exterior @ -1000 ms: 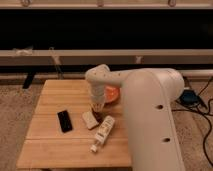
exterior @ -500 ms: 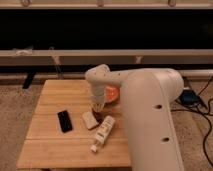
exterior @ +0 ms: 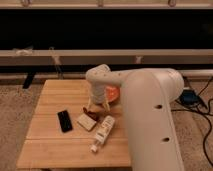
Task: Place the pepper on the white sponge
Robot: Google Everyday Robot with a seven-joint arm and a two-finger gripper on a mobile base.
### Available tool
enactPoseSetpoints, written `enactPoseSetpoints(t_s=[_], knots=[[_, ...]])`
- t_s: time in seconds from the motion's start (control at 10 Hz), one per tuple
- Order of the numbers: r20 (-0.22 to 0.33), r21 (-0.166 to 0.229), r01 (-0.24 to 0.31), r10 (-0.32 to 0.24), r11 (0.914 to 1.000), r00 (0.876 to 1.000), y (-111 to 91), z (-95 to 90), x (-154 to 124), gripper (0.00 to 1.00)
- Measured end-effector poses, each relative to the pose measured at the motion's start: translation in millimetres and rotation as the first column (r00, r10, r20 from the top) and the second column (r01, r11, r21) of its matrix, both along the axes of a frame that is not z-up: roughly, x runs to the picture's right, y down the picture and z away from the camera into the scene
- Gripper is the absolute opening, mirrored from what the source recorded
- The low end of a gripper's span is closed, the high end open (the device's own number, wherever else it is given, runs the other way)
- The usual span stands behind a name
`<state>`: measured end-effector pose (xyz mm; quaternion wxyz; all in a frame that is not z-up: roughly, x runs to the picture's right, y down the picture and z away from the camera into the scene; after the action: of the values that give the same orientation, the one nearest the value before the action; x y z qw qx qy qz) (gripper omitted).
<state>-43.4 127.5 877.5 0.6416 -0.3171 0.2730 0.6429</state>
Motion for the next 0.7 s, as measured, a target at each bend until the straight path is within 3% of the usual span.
enactPoseSetpoints(t_s=[0.7], knots=[[0.049, 0.012, 0.029, -0.029, 0.9995, 0.998, 0.7, -7.5, -14.4, 0.8]])
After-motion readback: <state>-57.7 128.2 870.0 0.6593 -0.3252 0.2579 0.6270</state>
